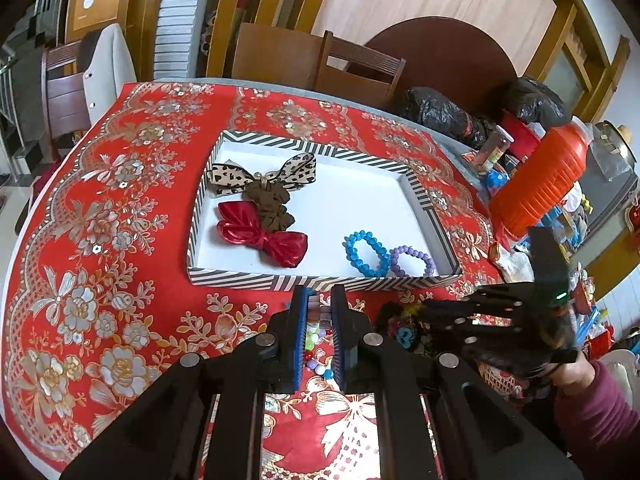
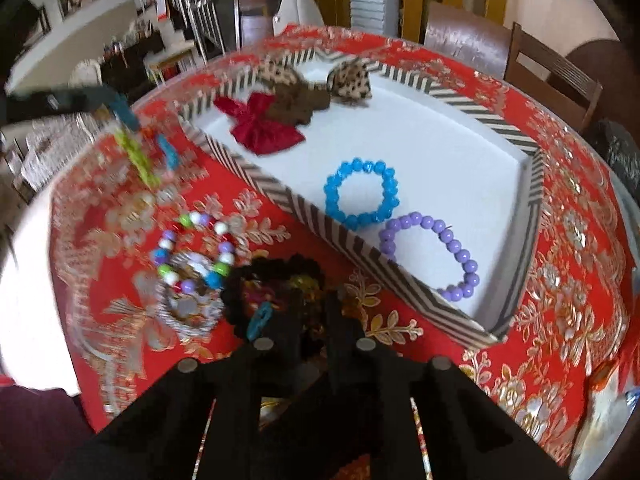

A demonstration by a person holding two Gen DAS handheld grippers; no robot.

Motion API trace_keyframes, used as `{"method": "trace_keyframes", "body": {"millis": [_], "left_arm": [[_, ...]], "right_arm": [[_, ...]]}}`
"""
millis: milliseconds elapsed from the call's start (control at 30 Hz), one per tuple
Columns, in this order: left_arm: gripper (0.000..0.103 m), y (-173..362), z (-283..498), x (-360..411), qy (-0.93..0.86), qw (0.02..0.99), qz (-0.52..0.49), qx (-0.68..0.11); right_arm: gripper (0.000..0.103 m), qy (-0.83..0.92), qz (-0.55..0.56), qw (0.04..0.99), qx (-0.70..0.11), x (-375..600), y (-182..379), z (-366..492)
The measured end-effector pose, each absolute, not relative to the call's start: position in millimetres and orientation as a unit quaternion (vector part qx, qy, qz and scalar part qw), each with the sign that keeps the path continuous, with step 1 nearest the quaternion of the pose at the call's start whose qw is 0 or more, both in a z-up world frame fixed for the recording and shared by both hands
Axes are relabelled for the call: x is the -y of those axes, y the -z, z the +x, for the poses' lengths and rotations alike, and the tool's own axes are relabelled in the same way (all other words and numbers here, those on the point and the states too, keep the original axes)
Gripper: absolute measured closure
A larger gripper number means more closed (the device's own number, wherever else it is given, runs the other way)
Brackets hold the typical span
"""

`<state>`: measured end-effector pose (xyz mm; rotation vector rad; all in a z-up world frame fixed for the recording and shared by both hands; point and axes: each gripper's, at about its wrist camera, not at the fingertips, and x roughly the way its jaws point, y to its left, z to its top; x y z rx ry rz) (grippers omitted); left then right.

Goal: Organize jewelry
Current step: 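Grasp a multicolour bead bracelet with the left tool while the right tool reaches the black hair ties, then carry the multicolour bracelet into the tray with the left tool while the right tool places a rainbow bracelet there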

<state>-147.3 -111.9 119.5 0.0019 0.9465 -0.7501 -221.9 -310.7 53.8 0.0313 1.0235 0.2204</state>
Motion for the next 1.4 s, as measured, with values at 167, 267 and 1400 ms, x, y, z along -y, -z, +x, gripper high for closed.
{"method": "trace_keyframes", "body": {"millis": [167, 267, 1400], "left_arm": [[0.09, -134.2, -145.7, 116.9, 0.359, 0.827, 0.001, -0.432], [0.09, -146.1, -144.0, 122.4, 0.363, 0.833, 0.006, -0.418], [0.09, -118.8, -59.3, 250.8, 0.354, 0.834, 0.061, -0.418]], "right_arm": [[0.094, -0.122, 0.083, 0.884, -0.444, 327.4, -92.2, -235.9], [0.094, -0.121, 0.1, 0.894, -0.42, 332.8, -110.3, -240.9], [0.094, -0.028, 0.19, 0.891, -0.412, 402.6, -95.8, -155.8]]}}
